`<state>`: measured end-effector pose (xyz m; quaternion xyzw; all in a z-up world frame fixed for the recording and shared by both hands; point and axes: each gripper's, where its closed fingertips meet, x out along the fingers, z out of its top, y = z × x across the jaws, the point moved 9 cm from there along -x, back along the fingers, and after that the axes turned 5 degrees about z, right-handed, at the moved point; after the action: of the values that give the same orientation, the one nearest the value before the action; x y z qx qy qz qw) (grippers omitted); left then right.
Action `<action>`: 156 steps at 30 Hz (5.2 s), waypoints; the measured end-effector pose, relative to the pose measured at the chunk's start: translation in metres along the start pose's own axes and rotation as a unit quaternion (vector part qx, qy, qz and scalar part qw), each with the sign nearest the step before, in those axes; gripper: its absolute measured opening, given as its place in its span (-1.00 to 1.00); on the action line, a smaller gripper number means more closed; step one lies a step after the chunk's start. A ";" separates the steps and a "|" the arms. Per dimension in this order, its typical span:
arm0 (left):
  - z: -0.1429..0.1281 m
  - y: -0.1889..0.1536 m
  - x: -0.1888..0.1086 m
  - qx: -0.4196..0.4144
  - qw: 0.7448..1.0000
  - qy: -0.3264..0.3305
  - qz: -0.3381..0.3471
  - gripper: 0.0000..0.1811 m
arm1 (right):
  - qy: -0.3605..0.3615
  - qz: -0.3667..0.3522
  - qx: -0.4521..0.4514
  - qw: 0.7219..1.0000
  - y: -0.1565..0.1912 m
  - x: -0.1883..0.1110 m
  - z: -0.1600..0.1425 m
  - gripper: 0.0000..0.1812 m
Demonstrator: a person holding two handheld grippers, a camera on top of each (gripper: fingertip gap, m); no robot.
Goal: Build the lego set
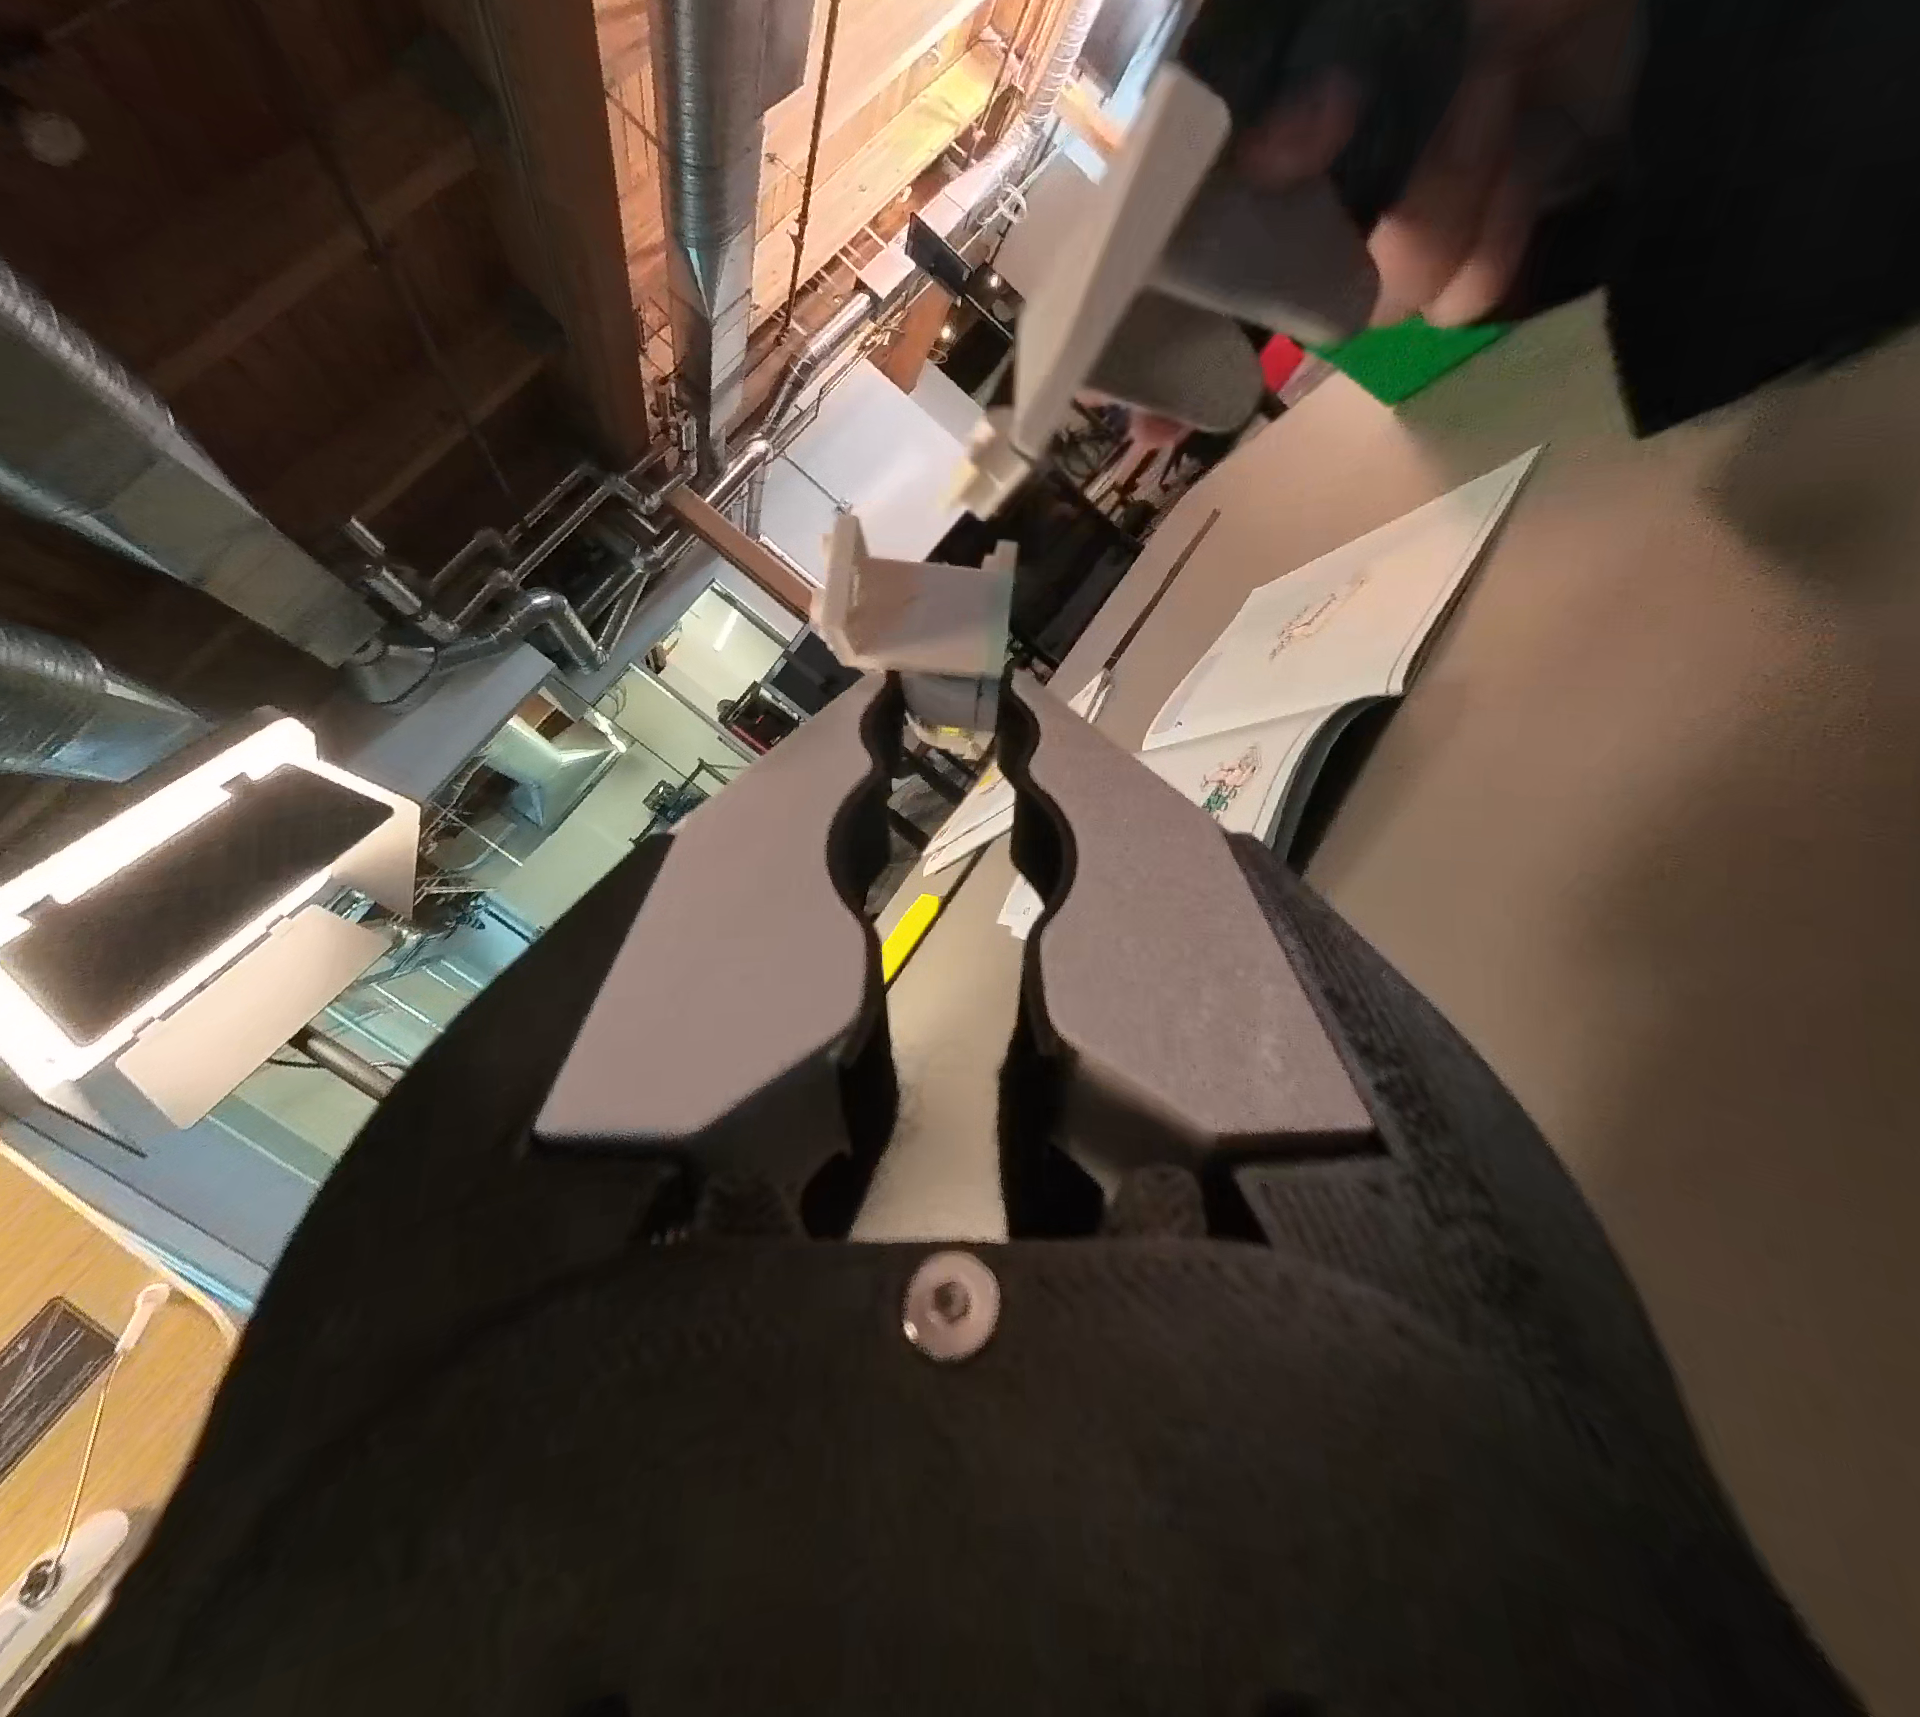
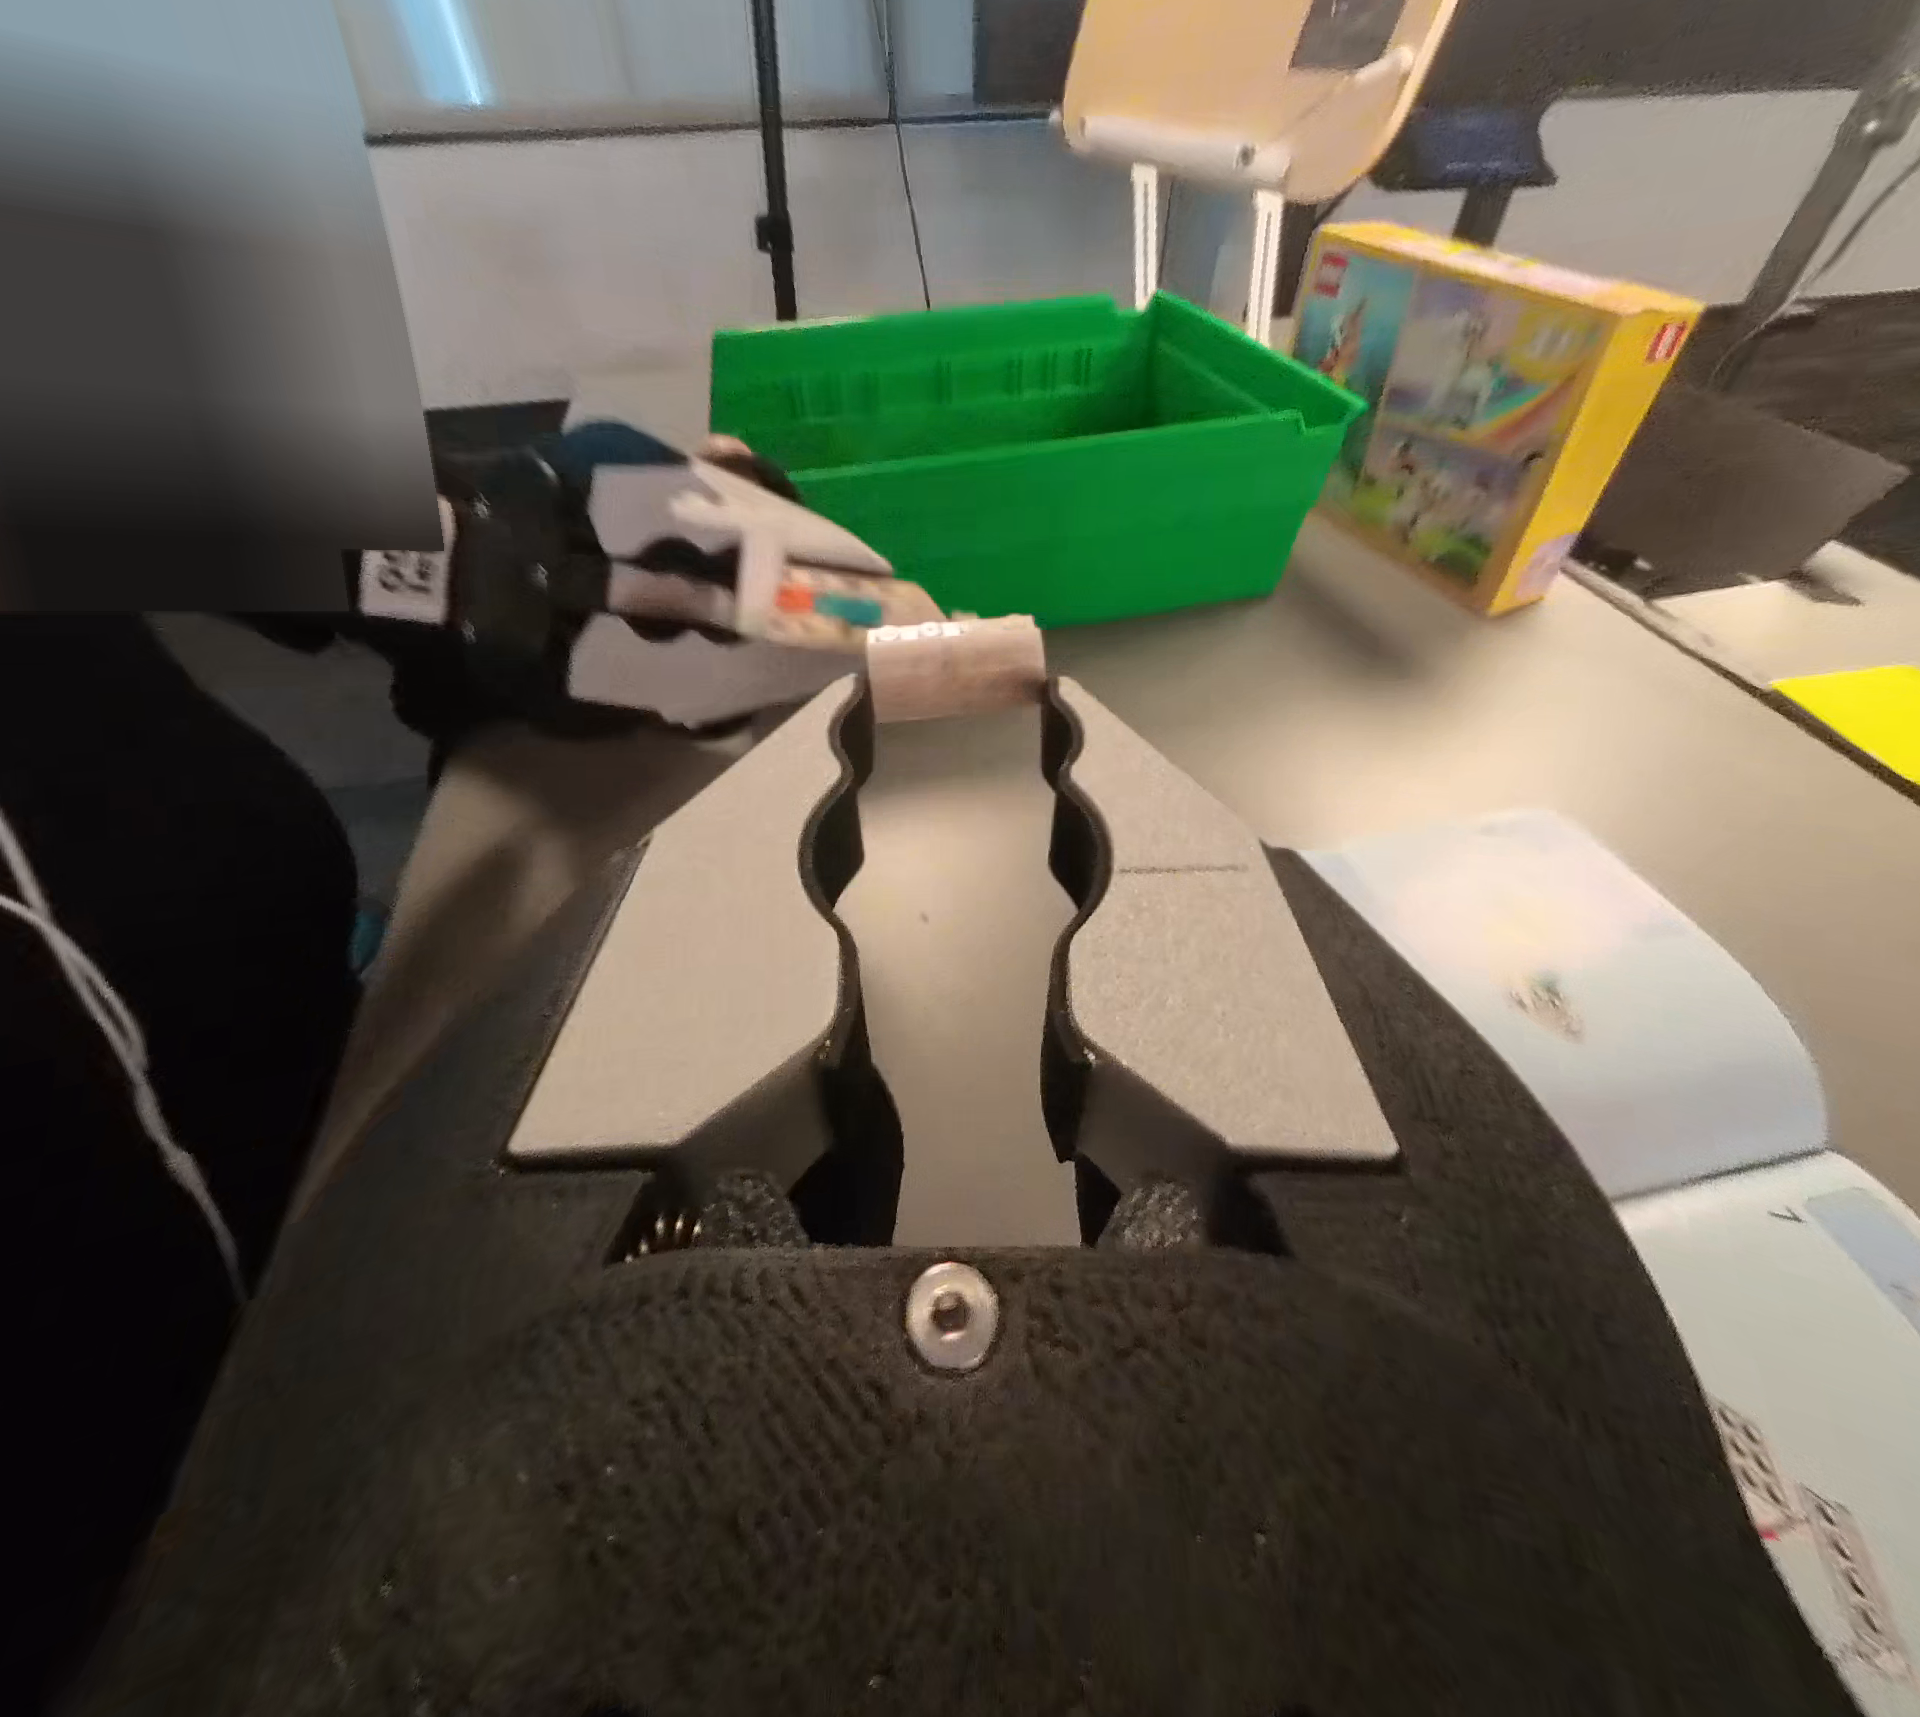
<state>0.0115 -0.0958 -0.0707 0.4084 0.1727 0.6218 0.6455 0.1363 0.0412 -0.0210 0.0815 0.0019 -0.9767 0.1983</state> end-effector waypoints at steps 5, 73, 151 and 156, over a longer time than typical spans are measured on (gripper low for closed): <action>0.001 0.000 -0.003 0.008 1.000 -0.013 0.003 -0.83 | 0.050 0.004 0.023 0.998 0.018 0.016 0.025 -0.66; 0.011 -0.009 -0.013 0.058 0.995 -0.064 -0.058 -0.84 | 0.243 -0.127 -0.629 0.727 0.077 0.036 -0.007 -0.83; -0.014 -0.017 0.006 -0.229 0.942 0.019 -0.244 -0.41 | 0.274 0.034 0.021 0.961 0.013 -0.069 -0.100 -0.35; -0.011 -0.019 0.005 -0.224 0.942 0.012 -0.250 -0.39 | 0.277 0.076 0.048 0.957 0.018 -0.062 -0.105 -0.38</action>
<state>0.0168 -0.0861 -0.0899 0.1901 0.1331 0.4679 0.8528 0.2168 0.0522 -0.1146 0.3580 0.0041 -0.8969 0.2596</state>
